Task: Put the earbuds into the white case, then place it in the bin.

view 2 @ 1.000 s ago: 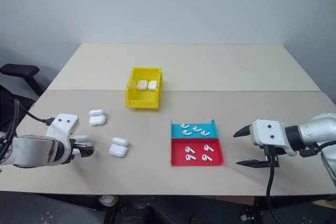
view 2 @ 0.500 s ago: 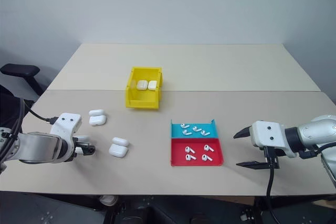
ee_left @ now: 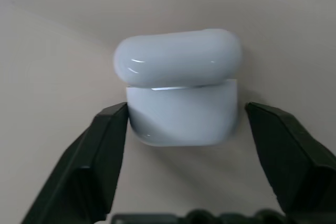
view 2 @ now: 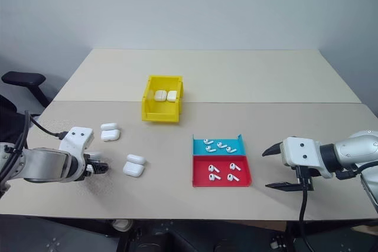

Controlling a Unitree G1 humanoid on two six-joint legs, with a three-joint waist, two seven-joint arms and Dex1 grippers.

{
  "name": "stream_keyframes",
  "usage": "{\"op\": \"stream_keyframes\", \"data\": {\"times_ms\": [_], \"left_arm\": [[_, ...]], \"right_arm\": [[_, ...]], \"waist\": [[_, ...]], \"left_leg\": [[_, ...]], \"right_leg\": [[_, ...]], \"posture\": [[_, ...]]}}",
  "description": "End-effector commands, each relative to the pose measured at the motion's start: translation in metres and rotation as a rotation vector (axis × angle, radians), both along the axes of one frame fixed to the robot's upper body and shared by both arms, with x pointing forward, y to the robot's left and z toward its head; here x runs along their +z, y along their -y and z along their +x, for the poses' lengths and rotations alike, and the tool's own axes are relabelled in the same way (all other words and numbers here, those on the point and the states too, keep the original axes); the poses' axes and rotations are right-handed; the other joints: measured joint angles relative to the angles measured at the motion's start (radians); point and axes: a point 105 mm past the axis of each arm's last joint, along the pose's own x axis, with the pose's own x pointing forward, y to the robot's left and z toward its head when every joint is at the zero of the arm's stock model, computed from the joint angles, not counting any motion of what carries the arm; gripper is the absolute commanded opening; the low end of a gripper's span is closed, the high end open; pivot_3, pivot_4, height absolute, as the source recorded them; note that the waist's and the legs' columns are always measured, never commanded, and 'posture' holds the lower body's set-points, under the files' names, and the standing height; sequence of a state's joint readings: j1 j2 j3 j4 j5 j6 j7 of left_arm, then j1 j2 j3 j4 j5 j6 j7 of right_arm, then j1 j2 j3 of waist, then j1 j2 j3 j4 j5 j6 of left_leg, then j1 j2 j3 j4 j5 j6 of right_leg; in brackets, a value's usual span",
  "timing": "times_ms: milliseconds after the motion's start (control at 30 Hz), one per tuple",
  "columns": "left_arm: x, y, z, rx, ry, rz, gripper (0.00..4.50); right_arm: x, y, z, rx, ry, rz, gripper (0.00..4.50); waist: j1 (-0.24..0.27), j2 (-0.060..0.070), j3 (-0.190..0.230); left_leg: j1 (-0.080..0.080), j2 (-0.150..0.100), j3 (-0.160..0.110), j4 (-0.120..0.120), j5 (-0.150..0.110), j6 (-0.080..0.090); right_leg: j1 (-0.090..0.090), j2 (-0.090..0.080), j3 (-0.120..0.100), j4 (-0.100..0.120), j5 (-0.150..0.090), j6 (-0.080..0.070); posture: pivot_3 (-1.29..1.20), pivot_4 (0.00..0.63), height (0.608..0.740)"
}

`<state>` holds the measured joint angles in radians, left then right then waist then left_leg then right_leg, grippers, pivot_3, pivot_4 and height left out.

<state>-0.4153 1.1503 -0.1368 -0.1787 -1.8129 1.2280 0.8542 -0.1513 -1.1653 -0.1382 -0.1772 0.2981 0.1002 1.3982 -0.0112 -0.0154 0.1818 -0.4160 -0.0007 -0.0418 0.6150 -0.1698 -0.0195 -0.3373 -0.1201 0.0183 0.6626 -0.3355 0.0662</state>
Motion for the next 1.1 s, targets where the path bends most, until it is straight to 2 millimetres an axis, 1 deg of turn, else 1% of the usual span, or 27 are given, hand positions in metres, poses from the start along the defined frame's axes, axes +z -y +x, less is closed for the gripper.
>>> {"op": "stream_keyframes", "data": {"times_ms": [33,167,233,367,433,533,567,633,700,767,833,867,900,933,967,1000,1033,1100], "left_arm": [[-0.001,-0.003,-0.002,-0.001,-0.01,0.015,2.77],[0.0,-0.003,-0.001,-0.013,-0.002,0.038,2.77],[0.005,-0.004,0.0,-0.026,0.014,0.068,2.77],[0.026,-0.007,0.001,-0.067,0.067,0.119,2.77],[0.043,-0.007,-0.001,-0.126,0.115,0.172,2.77],[0.061,0.003,-0.003,-0.253,0.195,0.242,2.77],[0.064,0.007,-0.004,-0.287,0.211,0.231,2.77],[0.079,0.019,0.0,-0.368,0.34,0.22,2.77],[0.093,0.033,0.003,-0.443,0.46,0.165,2.77],[0.109,0.068,0.0,-0.639,0.656,0.077,2.77],[0.117,0.09,-0.006,-0.776,0.789,0.028,2.77],[0.111,0.096,-0.009,-0.824,0.761,-0.02,2.77],[0.109,0.108,-0.015,-0.919,0.789,-0.084,2.77],[0.107,0.117,-0.02,-1.002,0.841,-0.133,2.77],[0.108,0.123,-0.023,-1.076,0.929,-0.155,2.77],[0.104,0.127,-0.024,-1.119,0.984,-0.171,2.77],[0.099,0.128,-0.022,-1.127,0.991,-0.195,2.77],[0.096,0.134,-0.017,-1.145,1.104,-0.239,2.77]], "right_arm": [[0.01,-0.001,0.001,0.004,0.04,-0.006,4.5],[0.01,0.0,0.001,0.003,0.042,-0.006,4.5],[0.01,0.0,0.002,0.003,0.045,-0.005,4.5],[0.013,0.002,0.003,0.005,0.056,-0.011,4.5],[0.017,0.003,0.004,0.008,0.07,-0.019,4.5],[0.023,0.004,0.007,0.014,0.086,-0.025,4.5],[0.024,0.004,0.008,0.017,0.092,-0.029,4.5],[0.029,0.002,0.011,0.032,0.108,-0.033,4.5],[0.034,-0.001,0.013,0.053,0.126,-0.034,4.5],[0.042,-0.009,0.015,0.101,0.16,-0.037,4.5],[0.046,-0.015,0.017,0.128,0.176,-0.04,4.5],[0.047,-0.018,0.018,0.141,0.181,-0.042,4.5],[0.049,-0.021,0.018,0.153,0.177,-0.051,4.5],[0.051,-0.024,0.019,0.161,0.171,-0.061,4.5],[0.051,-0.026,0.02,0.163,0.161,-0.078,4.5],[0.052,-0.028,0.021,0.169,0.16,-0.104,4.5],[0.053,-0.03,0.022,0.172,0.157,-0.121,4.5],[0.056,-0.038,0.023,0.191,0.147,-0.137,4.5]], "waist": [[-0.001,0.0,0.0],[-0.001,0.0,0.0],[-0.001,0.0,0.0],[-0.002,0.0,0.0],[-0.002,0.0,0.0],[-0.001,0.0,0.0],[0.0,0.0,0.0],[0.0,0.0,0.0],[0.0,0.0,0.0],[0.0,-0.001,0.0],[-0.002,0.0,0.0],[-0.003,0.0,0.001],[-0.002,0.0,0.001],[-0.002,0.0,0.0],[-0.002,0.001,0.0],[-0.003,0.002,0.0],[-0.001,0.001,0.0],[0.0,0.001,0.0]], "left_leg": [[0.0,0.0,0.0,0.0,0.0,0.0],[0.0,0.0,0.0,0.0,0.0,0.0],[0.0,0.0,0.0,0.0,0.0,0.0],[0.0,0.0,0.0,0.0,0.0,0.0],[0.0,0.0,0.0,0.0,0.0,0.0],[0.0,0.0,0.001,0.0,0.0,0.0],[0.0,0.0,0.001,0.0,0.0,0.0],[0.0,0.0,0.002,-0.001,0.0,0.0],[0.0,0.0,0.002,-0.001,0.001,-0.001],[0.0,0.0,0.002,-0.002,0.001,-0.001],[0.0,0.0,0.002,-0.002,0.001,-0.001],[0.0,0.0,0.004,-0.002,0.001,-0.001],[0.0,0.0,0.004,-0.003,0.001,-0.001],[0.0,0.001,0.004,-0.003,0.001,-0.001],[-0.001,0.001,0.005,-0.003,0.001,-0.001],[-0.001,0.001,0.005,-0.003,0.0,-0.001],[0.0,0.001,0.006,-0.004,0.0,-0.001],[-0.001,0.002,0.005,-0.003,0.0,0.0]], "right_leg": [[0.0,0.0,0.0,0.0,0.0,0.0],[0.0,0.0,0.0,0.0,0.0,0.0],[0.0,0.0,0.0,0.0,0.0,0.0],[0.0,0.0,0.0,0.0,0.0,0.0],[0.0,0.0,0.0,0.0,0.0,0.0],[0.0,0.0,0.0,-0.001,0.0,0.0],[0.0,0.0,0.0,-0.001,0.0,0.0],[0.0,0.0,0.0,-0.001,0.0,0.0],[0.0,0.0,0.0,-0.002,0.0,0.0],[0.0,0.0,-0.001,-0.002,0.0,0.0],[0.0,0.0,0.0,-0.002,0.0,0.0],[-0.001,0.0,0.001,-0.002,0.0,0.0],[-0.001,0.0,0.001,-0.003,0.0,0.0],[0.0,0.0,0.0,-0.004,0.0,0.0],[0.0,0.0,0.0,-0.005,0.0,0.0],[0.0,0.0,0.0,-0.005,0.0,0.0],[0.0,0.0,0.001,-0.006,0.0,0.0],[0.0,0.0,0.0,-0.006,0.0,0.0]], "posture": [[0.0,0.15,0.74],[0.0,0.15,0.74],[0.0,0.15,0.74],[0.0,0.15,0.74],[0.0,0.15,0.74],[0.0,0.15,0.74],[0.0,0.15,0.74],[0.0,0.15,0.74],[0.0,0.15,0.74],[0.0,0.15,0.74],[0.0,0.15,0.74],[0.0,0.15,0.74],[0.0,0.15,0.74],[0.0,0.15,0.74],[0.0,0.15,0.74],[0.0,0.15,0.74],[0.0,0.15,0.74],[0.0,0.15,0.74]]}}
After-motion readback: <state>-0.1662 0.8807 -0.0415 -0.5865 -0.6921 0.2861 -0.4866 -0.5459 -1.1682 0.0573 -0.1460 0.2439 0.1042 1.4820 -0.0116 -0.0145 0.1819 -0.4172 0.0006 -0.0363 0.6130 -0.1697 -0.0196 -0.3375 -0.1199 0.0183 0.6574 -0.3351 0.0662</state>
